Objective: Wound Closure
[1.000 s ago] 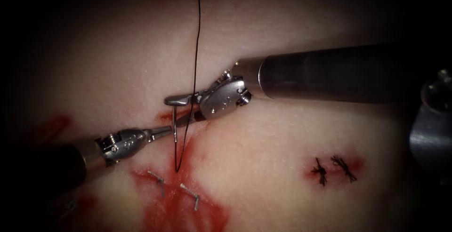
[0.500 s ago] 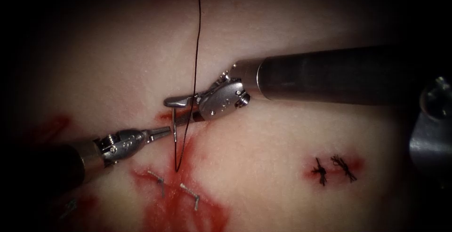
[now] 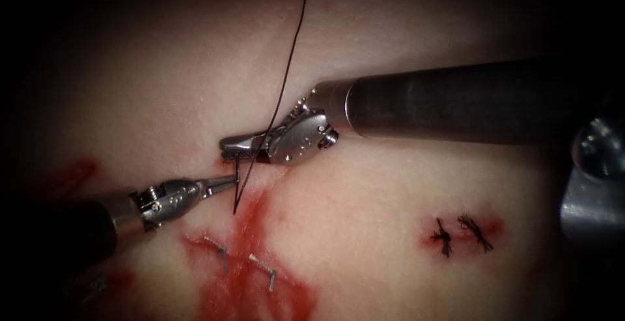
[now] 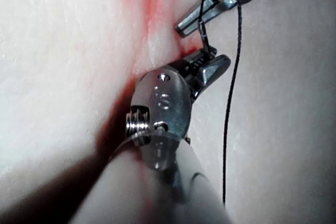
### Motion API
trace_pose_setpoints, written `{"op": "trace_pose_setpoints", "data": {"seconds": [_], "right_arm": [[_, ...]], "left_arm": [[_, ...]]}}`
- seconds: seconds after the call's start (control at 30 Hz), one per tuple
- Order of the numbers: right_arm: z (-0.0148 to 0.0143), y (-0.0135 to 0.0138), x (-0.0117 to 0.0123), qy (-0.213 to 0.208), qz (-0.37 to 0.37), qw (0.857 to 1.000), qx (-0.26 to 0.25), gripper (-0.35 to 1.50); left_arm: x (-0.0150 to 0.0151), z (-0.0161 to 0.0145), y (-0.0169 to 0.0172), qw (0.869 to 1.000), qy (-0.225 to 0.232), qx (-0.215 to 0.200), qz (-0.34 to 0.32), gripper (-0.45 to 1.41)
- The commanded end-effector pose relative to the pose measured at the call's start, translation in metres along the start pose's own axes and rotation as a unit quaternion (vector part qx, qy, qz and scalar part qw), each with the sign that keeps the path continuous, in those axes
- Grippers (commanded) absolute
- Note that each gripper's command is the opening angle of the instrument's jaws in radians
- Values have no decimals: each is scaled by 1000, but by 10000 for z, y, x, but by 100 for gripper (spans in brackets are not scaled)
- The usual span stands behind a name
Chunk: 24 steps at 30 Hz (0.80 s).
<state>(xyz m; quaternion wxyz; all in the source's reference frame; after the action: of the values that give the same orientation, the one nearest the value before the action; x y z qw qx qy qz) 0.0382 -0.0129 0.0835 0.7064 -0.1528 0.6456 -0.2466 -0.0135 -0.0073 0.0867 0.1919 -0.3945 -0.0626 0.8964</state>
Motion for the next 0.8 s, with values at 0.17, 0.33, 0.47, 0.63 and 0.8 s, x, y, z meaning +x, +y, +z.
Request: {"op": "trace_pose_setpoints", "data": {"seconds": [0.17,0.33,0.47,0.63,0.8], "right_arm": [[4,1,-7,1,-2,1000,-2,-35],[10,4,-8,1,18,1000,-2,-35],[12,17,-12,0,32,999,-4,-35],[13,30,-18,2,52,999,-5,-35],[13,33,-27,-7,98,995,0,-35]], "left_arm": [[2,11,-1,1000,0,1,-1,-45],[12,14,-4,1000,-1,1,-7,-45],[19,23,-6,1000,-2,6,-10,-37],[15,41,-10,1000,-2,10,-7,-45],[0,49,-4,1000,1,8,2,-45]]}}
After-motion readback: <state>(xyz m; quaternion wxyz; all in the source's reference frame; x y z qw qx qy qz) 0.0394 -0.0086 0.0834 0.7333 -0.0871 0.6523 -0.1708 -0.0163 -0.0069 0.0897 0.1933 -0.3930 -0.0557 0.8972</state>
